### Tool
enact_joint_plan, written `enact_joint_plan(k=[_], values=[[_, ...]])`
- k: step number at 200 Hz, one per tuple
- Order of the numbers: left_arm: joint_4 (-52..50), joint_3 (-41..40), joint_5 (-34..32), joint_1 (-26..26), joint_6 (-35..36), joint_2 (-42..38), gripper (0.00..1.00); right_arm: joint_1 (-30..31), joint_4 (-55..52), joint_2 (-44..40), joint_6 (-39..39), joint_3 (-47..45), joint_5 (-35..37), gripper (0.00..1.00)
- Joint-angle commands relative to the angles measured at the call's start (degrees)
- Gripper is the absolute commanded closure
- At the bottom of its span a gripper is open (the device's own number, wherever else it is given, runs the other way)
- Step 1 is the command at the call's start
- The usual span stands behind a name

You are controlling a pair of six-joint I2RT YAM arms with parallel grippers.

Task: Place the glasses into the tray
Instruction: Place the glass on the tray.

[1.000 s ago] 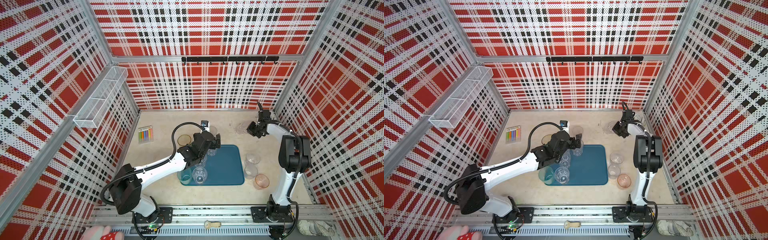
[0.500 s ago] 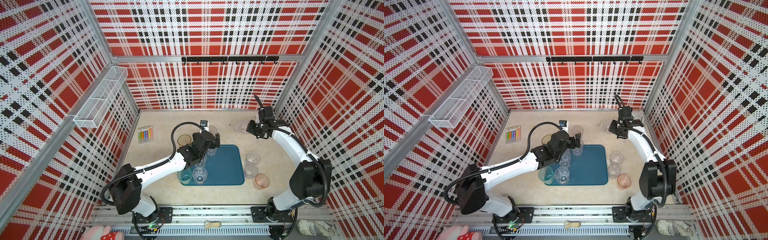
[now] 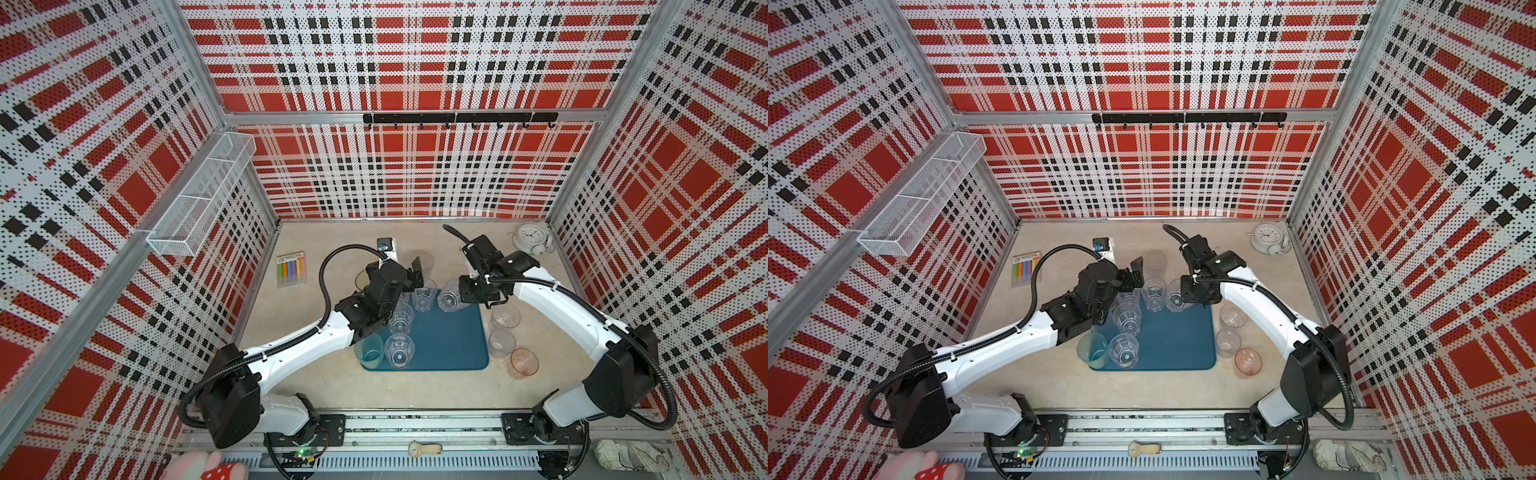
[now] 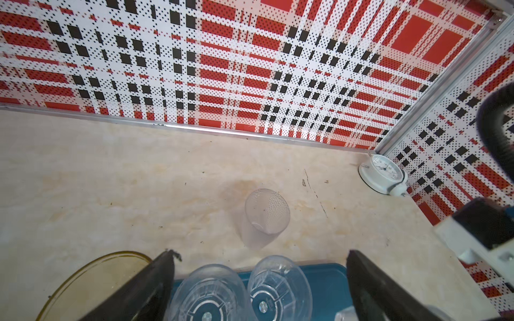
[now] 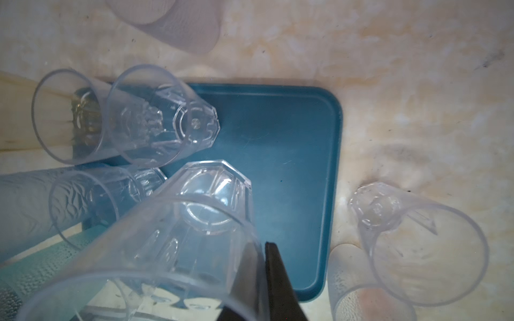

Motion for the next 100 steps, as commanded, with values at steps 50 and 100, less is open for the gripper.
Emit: enact_joint_plan(k=[50,100], values=[[2.3,-0.4,-0.5,0.5,0.0,-0.6,0.02,1.7,2.6,4.3,2.1,-2.9,-1.0,1.00],[2.4,-0.7,-0.2,0.6,-0.2,-0.7,0.02,2.2,4.1,6.2,1.9,-3.8,0.1,1.00]])
